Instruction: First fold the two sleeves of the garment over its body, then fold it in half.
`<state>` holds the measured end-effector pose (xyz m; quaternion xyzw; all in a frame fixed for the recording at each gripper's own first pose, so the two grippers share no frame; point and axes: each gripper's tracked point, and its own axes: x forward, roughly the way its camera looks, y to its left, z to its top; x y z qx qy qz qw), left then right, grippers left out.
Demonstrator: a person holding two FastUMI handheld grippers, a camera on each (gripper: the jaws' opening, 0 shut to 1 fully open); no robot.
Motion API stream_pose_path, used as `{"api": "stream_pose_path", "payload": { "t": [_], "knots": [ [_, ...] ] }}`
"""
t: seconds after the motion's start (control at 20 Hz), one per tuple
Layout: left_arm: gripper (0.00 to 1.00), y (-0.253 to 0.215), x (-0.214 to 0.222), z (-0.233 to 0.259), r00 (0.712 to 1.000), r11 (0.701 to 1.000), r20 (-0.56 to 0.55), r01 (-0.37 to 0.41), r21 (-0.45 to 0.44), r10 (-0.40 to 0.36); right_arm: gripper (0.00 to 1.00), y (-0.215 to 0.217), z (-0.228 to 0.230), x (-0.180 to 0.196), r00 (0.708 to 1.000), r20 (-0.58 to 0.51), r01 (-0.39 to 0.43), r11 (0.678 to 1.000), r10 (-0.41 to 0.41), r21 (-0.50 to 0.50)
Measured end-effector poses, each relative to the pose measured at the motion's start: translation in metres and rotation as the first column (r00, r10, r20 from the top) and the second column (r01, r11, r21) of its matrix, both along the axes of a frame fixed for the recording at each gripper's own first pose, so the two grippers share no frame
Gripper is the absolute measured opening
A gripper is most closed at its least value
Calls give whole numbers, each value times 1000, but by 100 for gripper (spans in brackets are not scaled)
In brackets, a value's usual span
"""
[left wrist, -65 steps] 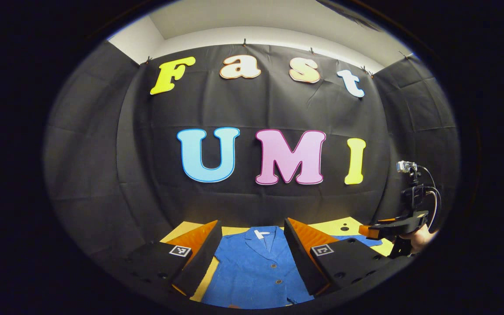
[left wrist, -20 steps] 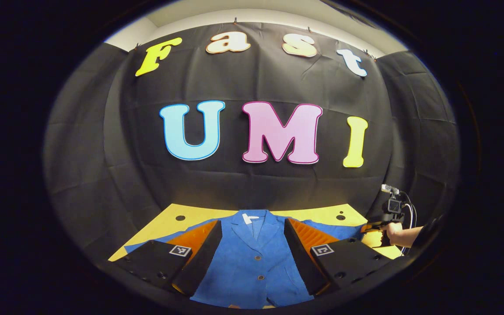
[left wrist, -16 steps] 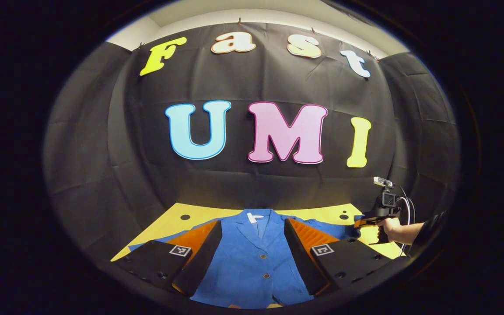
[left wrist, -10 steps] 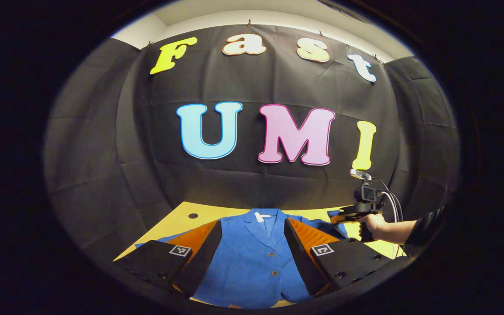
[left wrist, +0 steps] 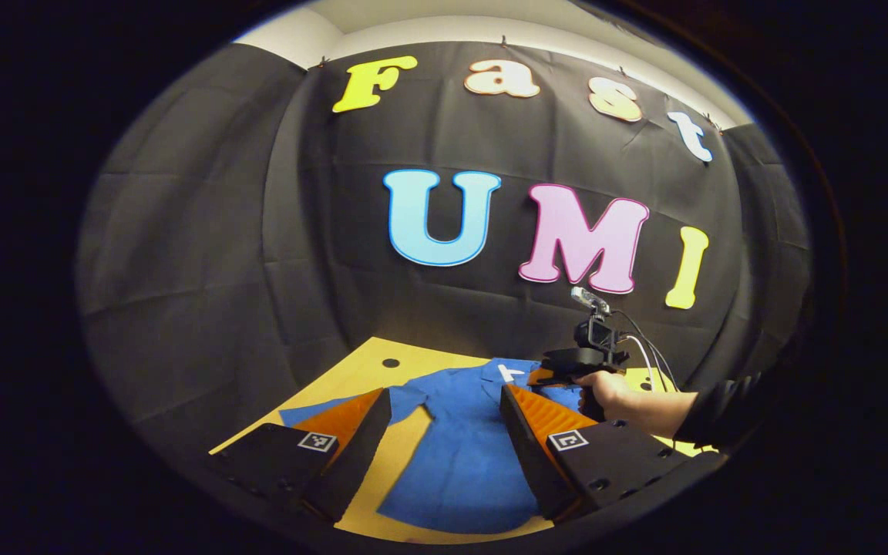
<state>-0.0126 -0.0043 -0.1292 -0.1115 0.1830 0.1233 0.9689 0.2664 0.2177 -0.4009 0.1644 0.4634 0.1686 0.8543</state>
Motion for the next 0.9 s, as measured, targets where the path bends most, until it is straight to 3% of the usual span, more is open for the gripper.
{"api": "stream_pose_path", "payload": {
  "t": [0.15, 0.2, 0.4, 0.55, 0.6, 0.75, 0.9],
  "knots": [
    [82, 21, -10, -18, 999, 1000, -22, -29, -5, 29, 4, 41, -17, -3, 1000, -24, 2, 1000, -1, 19],
    [82, 28, -12, -25, 999, 999, -28, -38, -12, 38, 14, 51, -20, -3, 1000, -27, 11, 999, -10, 34],
    [82, 51, -13, -53, 997, 997, -42, -69, -34, 68, 40, 69, -35, -4, 999, -28, 30, 998, -28, 62],
    [82, 77, -4, -81, 992, 993, -51, -117, -31, 115, 87, 61, -30, -13, 998, 53, -25, 1000, 24, 10],
    [82, 87, 0, -93, 989, 990, -60, -137, -36, 134, 98, 57, -25, -16, 995, 90, -40, 999, 40, -7],
    [82, 128, 16, -136, 973, 976, -99, -214, -40, 210, 99, 40, 2, -29, 974, 218, -56, 998, 61, -28],
    [82, 158, 23, -197, 944, 958, -220, -270, -92, 245, 98, 8, 23, -53, 930, 350, -85, 991, 117, -105]
  ]
}}
